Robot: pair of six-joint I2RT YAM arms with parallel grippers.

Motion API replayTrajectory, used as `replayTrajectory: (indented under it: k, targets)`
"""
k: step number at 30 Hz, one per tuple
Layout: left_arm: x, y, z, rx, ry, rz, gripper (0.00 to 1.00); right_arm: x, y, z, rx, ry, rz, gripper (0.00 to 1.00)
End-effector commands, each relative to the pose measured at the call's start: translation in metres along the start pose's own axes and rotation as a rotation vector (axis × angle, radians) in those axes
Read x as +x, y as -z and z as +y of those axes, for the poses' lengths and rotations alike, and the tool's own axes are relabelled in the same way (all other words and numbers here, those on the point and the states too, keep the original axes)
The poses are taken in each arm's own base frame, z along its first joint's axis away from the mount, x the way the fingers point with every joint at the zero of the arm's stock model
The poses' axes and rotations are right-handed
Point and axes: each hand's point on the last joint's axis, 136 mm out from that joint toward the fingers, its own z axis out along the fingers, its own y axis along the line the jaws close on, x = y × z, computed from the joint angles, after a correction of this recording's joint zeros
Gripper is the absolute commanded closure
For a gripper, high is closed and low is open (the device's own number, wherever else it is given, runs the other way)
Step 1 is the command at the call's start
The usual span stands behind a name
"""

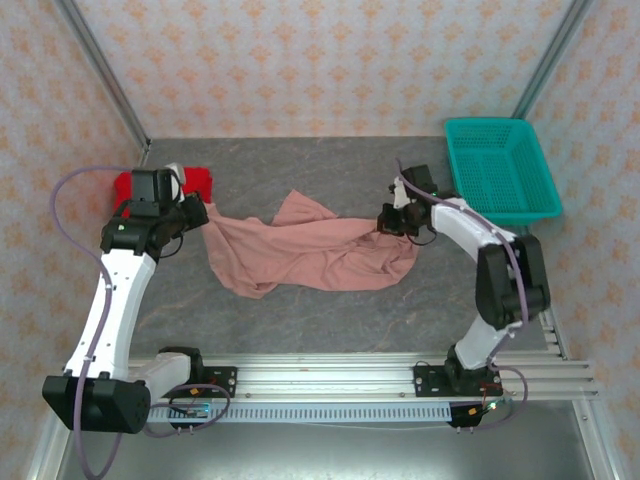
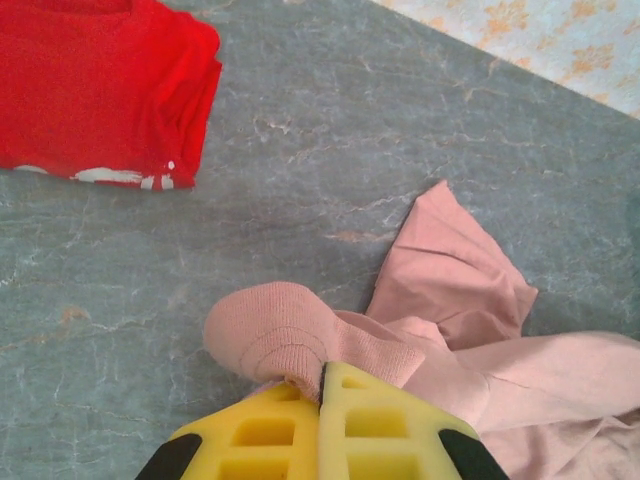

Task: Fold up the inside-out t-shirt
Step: Flatten out the T-shirt at the center of the table.

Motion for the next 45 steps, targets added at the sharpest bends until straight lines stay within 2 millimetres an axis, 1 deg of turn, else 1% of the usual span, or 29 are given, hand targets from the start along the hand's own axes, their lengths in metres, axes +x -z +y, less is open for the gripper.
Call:
replayTrajectory:
  k: [1, 4, 7, 10, 12, 16, 19, 23, 27, 31, 41, 45]
  targets:
    - [0.004, -0.005, 0.000, 0.007, 0.004, 0.021, 1.00, -0.036, 0.005, 0.009, 0.009, 0.024, -0.103, 0.89]
    - [0.004, -0.006, -0.001, 0.015, 0.007, 0.022, 1.00, -0.036, 0.007, 0.002, 0.056, 0.040, -0.111, 0.82]
    - [0.005, -0.006, -0.001, 0.015, 0.003, 0.025, 1.00, -0.025, 0.011, -0.001, 0.057, 0.041, -0.115, 0.74]
    - [0.006, -0.007, -0.001, 0.018, 0.001, 0.029, 1.00, -0.010, 0.016, -0.001, 0.041, 0.041, -0.123, 0.70]
    - [0.006, -0.007, -0.001, 0.018, 0.000, 0.028, 1.00, -0.002, 0.017, 0.002, 0.027, 0.042, -0.126, 0.69]
    - [0.006, -0.007, -0.002, 0.022, 0.000, 0.028, 1.00, 0.010, 0.012, 0.010, 0.029, 0.055, -0.117, 0.68]
    - [0.007, -0.008, -0.002, 0.026, -0.001, 0.031, 1.00, 0.009, 0.003, 0.011, 0.029, 0.051, -0.111, 0.67]
    - [0.007, -0.007, -0.002, 0.025, -0.005, 0.031, 1.00, 0.001, -0.009, 0.016, 0.036, 0.059, -0.104, 0.66]
    - [0.006, -0.005, -0.003, 0.028, -0.006, 0.026, 1.00, -0.006, -0.015, 0.009, 0.099, 0.061, -0.104, 0.66]
    - [0.006, -0.004, -0.002, 0.025, -0.009, 0.021, 1.00, -0.006, -0.016, 0.005, 0.142, 0.069, -0.108, 0.66]
    - [0.006, -0.005, -0.002, 0.024, -0.010, 0.024, 1.00, -0.009, -0.020, -0.001, 0.177, 0.074, -0.105, 0.80]
    - [0.005, -0.006, -0.002, 0.024, -0.010, 0.024, 1.00, -0.010, -0.022, -0.003, 0.191, 0.076, -0.105, 0.81]
